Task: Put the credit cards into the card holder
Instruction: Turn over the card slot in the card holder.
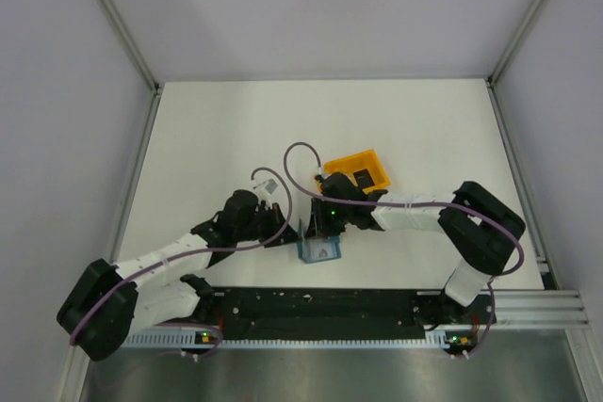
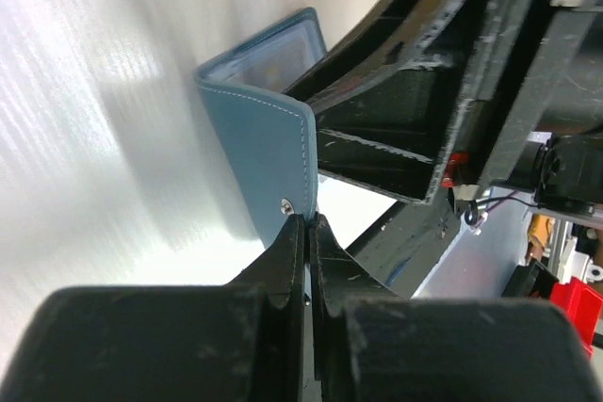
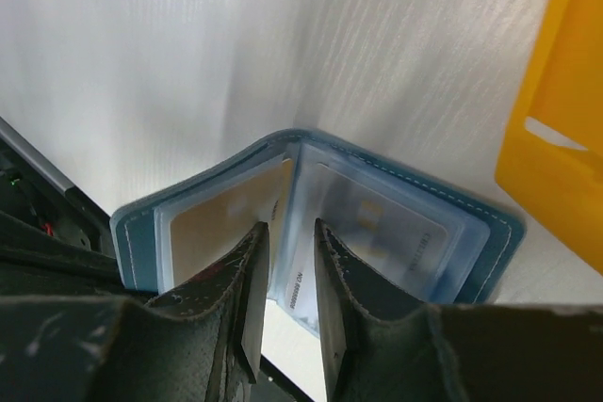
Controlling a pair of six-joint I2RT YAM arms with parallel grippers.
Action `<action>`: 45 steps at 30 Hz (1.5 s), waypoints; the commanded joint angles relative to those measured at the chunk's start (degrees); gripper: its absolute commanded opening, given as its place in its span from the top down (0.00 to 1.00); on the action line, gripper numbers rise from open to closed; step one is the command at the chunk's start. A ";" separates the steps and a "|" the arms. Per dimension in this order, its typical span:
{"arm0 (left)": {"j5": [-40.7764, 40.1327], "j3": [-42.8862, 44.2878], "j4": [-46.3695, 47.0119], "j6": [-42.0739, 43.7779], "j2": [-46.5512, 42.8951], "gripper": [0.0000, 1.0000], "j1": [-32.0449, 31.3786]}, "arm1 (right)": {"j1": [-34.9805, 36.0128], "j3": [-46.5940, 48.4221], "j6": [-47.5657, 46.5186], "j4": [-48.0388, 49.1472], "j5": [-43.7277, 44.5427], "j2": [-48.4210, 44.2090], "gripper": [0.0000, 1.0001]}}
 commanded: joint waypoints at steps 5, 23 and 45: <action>-6.04 2.45 -7.94 2.94 0.99 1.00 -0.45 | 0.53 -2.63 -0.86 1.44 7.10 -10.70 0.68; 1.51 1.22 2.77 2.15 0.03 1.00 -0.71 | 1.32 -0.70 1.43 -3.74 5.53 -3.41 0.62; -0.94 4.82 -3.10 5.75 7.14 0.99 -3.17 | 1.23 -1.84 1.43 -2.16 5.35 -4.55 0.61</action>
